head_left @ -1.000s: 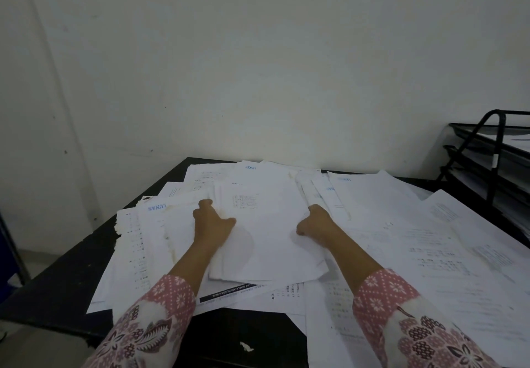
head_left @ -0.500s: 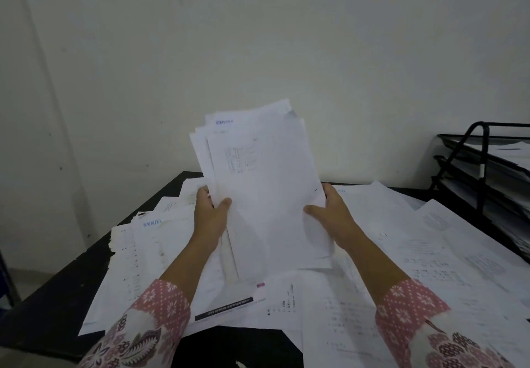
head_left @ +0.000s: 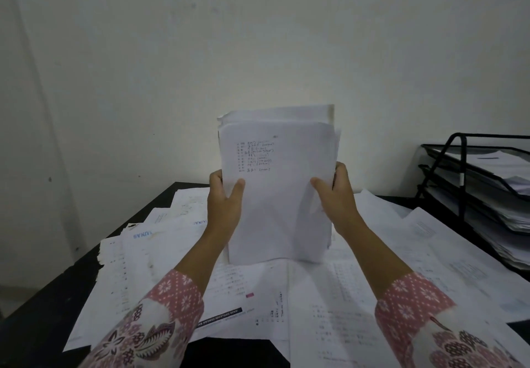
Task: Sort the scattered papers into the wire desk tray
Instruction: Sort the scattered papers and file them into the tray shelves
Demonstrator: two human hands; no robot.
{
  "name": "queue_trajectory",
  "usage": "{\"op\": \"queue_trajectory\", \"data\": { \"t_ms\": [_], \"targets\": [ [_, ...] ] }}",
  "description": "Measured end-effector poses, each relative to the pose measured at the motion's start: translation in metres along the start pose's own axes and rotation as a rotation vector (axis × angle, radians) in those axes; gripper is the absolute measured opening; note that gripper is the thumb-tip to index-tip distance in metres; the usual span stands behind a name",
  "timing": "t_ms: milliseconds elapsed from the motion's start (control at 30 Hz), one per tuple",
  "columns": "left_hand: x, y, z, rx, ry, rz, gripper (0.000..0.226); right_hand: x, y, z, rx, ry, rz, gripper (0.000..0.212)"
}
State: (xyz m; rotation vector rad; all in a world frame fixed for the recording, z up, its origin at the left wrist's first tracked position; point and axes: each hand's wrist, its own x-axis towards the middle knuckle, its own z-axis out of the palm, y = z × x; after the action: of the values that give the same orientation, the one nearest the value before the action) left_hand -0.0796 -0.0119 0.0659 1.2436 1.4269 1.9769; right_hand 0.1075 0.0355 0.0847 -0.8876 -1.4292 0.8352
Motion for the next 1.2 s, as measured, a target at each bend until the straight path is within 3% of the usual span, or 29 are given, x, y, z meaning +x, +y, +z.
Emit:
{"op": "queue_trajectory", "data": {
  "t_ms": [200,433,567,667,767,900,1000,1200],
  "targets": [
    [0.0,0.007,0.009,0.038,0.059,0.069,0.029,0.003,-0.013,-0.002,-0.034,0.048,-0.046,0.019],
    [0.002,0.007,0.014,0.115,0.047,-0.015,0.034,0.001,-0.011,-0.01,-0.091,0.015,0.02,0.009],
    [-0.001,0.004,0.014,0.143,0.032,-0.085,0.034,-0.004,-0.005,-0.012,-0.09,-0.039,0.07,0.019],
    [-0.002,0.006,0.015,0.159,-0.001,-0.078,0.019,-0.007,-0.001,-0.015,-0.131,-0.099,0.084,0.026],
    [-0.005,0.014,0.019,0.128,-0.037,-0.036,0.015,-0.006,-0.006,-0.019,-0.106,-0.052,0.098,0.023],
    [-0.01,0.023,0.033,0.135,-0.145,-0.022,0.027,-0.003,-0.015,-0.034,-0.142,-0.012,0.036,0.018],
    [-0.013,0.029,0.047,0.24,-0.18,0.021,0.025,-0.002,-0.019,-0.052,-0.264,0.067,-0.045,0.011],
    [-0.021,0.047,0.087,0.216,-0.276,0.067,0.02,-0.001,-0.026,-0.112,-0.273,0.223,-0.08,0.009]
  ]
}}
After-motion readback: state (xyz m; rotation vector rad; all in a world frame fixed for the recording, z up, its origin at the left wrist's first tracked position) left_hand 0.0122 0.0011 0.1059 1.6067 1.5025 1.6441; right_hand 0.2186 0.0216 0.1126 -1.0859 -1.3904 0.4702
